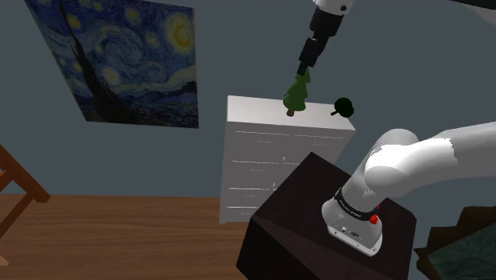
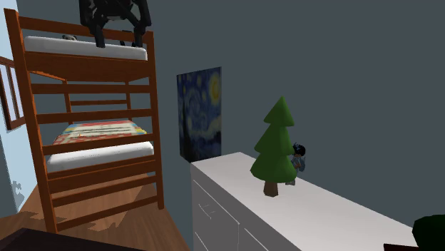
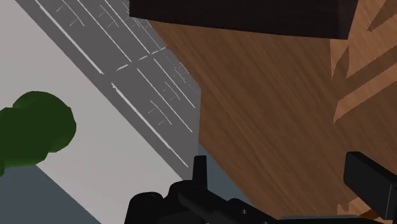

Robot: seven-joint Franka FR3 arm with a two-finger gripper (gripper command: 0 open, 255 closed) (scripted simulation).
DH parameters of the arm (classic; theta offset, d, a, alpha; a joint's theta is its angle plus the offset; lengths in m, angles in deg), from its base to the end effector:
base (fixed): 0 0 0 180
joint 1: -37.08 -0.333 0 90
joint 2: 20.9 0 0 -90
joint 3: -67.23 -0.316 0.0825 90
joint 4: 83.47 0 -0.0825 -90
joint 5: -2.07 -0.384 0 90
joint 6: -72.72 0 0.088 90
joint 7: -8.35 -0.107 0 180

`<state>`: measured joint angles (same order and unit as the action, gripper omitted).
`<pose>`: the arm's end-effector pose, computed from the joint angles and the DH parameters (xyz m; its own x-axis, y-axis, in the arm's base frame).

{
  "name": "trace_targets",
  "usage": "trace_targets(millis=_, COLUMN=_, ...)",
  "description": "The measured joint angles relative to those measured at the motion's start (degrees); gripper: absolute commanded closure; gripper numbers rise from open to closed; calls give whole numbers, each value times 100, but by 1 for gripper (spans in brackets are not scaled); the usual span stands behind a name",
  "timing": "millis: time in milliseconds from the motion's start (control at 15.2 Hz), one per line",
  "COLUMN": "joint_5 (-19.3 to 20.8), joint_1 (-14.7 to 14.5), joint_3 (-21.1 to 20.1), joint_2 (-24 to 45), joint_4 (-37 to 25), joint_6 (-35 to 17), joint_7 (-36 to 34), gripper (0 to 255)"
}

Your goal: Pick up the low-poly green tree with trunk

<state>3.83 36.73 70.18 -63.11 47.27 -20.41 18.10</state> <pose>0.3265 -0.0234 0.6148 0.9875 0.1367 0.0790 0.1364 -0.9906 0.0096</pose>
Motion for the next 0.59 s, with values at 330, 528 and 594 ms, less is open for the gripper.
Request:
trace_targets(millis=330, joint_5=346, joint_1=137, joint_3=47, joint_2=613, joint_4=-235, joint_6=-81, joint_7=75, gripper=0)
trace_targets(millis=528, joint_5=697, joint_1=278, joint_3=113, joint_2=1253, joint_4=-534, joint_6=-149, joint_7=150, gripper=0)
trace_targets(millis=594, joint_5=807, joint_1=315, joint_3=115, joint_2=1476, joint_4=-630, joint_6=-184, joint_7=143, gripper=0)
